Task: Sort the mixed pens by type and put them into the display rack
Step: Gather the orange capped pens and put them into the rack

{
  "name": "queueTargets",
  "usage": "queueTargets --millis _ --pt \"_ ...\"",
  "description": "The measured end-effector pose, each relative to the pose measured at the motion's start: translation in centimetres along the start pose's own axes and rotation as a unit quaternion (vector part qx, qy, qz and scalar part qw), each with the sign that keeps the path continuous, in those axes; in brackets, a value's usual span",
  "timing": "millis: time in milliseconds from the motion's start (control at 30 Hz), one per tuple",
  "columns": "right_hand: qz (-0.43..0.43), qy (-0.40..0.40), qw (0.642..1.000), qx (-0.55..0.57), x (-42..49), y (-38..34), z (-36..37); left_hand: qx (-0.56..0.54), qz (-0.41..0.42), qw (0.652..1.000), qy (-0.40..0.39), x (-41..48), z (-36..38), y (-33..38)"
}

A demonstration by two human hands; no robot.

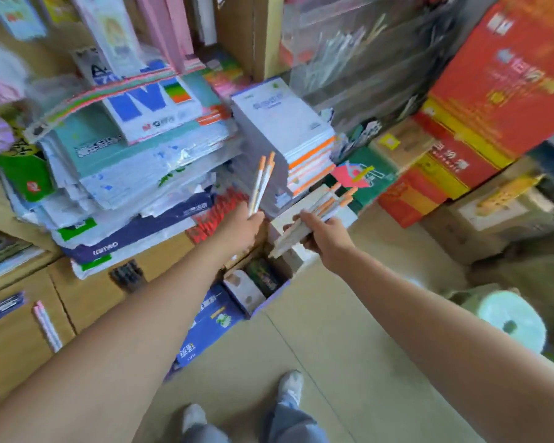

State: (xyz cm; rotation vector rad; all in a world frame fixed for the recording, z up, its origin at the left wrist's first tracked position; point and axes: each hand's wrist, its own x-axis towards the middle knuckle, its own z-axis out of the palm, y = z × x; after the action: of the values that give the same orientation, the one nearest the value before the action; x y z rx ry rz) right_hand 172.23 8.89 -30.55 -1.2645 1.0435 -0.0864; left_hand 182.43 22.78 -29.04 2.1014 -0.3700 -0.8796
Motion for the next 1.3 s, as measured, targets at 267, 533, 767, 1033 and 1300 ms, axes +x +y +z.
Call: queueTargets --millis 267,533,767,1033,1300 --pt "-0.022 -0.037 0.999 -0.017 3.7 -7.6 -11.7 0.0 0.039 0.997 -0.073 6.9 7.5 10.9" --pt "-0.014 -0.002 0.989 -0.148 13.6 -15.1 -18.0 0.004 0.067 0.995 -0.07 18.5 11.0 19.4" --pt "-0.001 0.007 0.988 -0.154 23.8 -21.2 -20.6 0.017 0.061 0.996 -0.057 27.2 11.3 25.3" --pt "-0.015 -0.024 0.986 -0.163 36.4 -28.5 -23.2 0.021 0.018 1.0 -0.006 36.4 12.8 30.1" --pt "-0.035 -0.079 0.97 -0.228 47.2 -36.9 -28.3 -0.03 -0.011 0.997 0.067 43.8 17.2 35.4"
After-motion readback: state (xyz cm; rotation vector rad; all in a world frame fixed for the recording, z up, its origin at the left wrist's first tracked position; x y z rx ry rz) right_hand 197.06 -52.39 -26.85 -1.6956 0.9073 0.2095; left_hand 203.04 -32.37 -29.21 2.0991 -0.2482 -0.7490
